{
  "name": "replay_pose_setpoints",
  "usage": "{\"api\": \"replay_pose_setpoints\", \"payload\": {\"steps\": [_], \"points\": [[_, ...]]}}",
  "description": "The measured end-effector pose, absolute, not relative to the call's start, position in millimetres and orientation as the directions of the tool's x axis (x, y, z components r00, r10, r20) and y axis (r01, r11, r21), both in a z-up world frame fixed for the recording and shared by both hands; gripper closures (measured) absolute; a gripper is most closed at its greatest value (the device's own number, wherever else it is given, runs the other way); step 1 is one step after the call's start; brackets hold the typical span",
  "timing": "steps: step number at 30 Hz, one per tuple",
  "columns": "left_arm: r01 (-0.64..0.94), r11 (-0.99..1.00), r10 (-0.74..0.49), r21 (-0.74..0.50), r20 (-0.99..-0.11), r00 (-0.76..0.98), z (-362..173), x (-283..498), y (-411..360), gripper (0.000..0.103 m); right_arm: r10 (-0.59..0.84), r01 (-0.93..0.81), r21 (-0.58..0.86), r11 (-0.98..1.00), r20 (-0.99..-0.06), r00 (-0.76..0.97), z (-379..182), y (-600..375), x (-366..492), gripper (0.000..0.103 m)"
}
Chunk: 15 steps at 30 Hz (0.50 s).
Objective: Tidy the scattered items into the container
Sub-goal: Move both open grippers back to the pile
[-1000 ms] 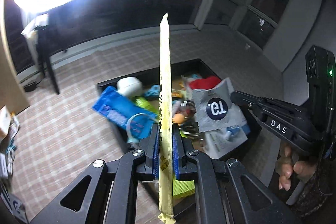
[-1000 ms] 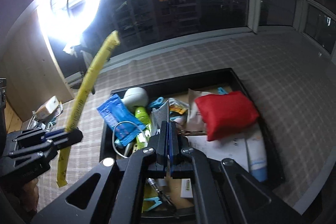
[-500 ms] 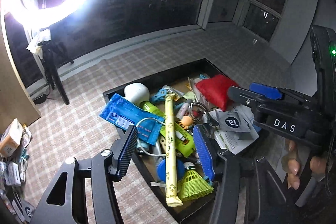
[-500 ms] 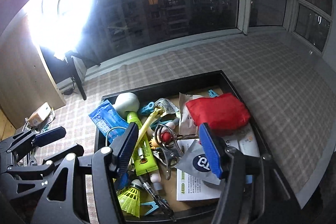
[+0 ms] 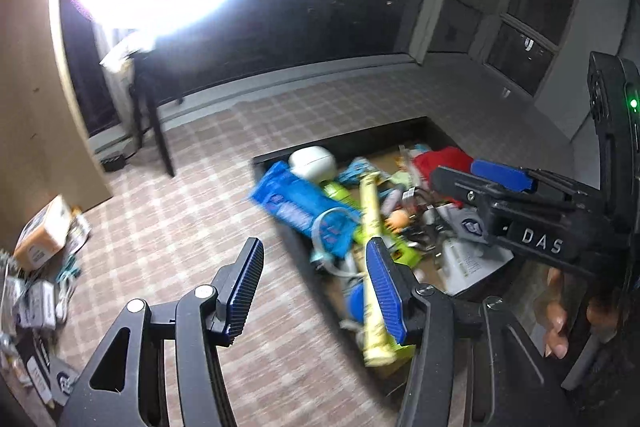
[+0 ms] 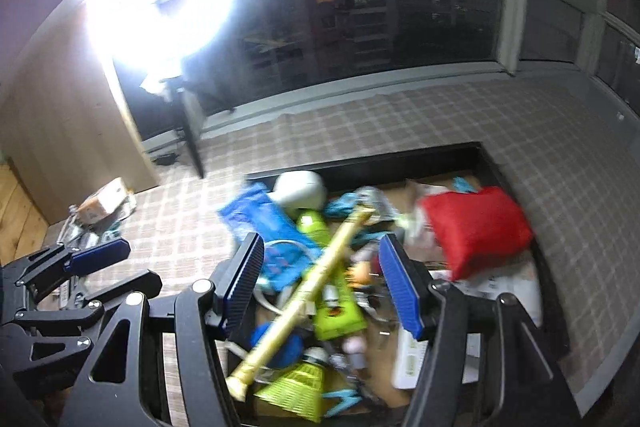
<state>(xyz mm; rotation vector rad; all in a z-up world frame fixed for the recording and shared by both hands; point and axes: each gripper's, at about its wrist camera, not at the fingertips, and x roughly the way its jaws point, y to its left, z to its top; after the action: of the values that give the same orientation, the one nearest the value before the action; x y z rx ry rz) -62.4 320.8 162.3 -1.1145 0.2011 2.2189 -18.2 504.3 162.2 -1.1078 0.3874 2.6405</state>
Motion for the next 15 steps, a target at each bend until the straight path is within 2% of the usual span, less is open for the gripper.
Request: {"api": "replay_pose_setpoints", "payload": {"steps": [5,15], "points": [[-0.506,-0.854,0.399,-0.121,-0.776,-0.488,155.1,-72.7,256.9,0.053,0.012,-0.18,0.154,-0.971,-0.727,-0.686,157.8,451.9,-46.7,0.044],[-0.191,-0.977,0.187,-0.098,-0.822,-0.538,120.7,-87.7,89.4,0.053,-0.203,0.155,0.137,-0.978,-0.78,-0.591,131.3,322.7,-107.3,0.044]]}}
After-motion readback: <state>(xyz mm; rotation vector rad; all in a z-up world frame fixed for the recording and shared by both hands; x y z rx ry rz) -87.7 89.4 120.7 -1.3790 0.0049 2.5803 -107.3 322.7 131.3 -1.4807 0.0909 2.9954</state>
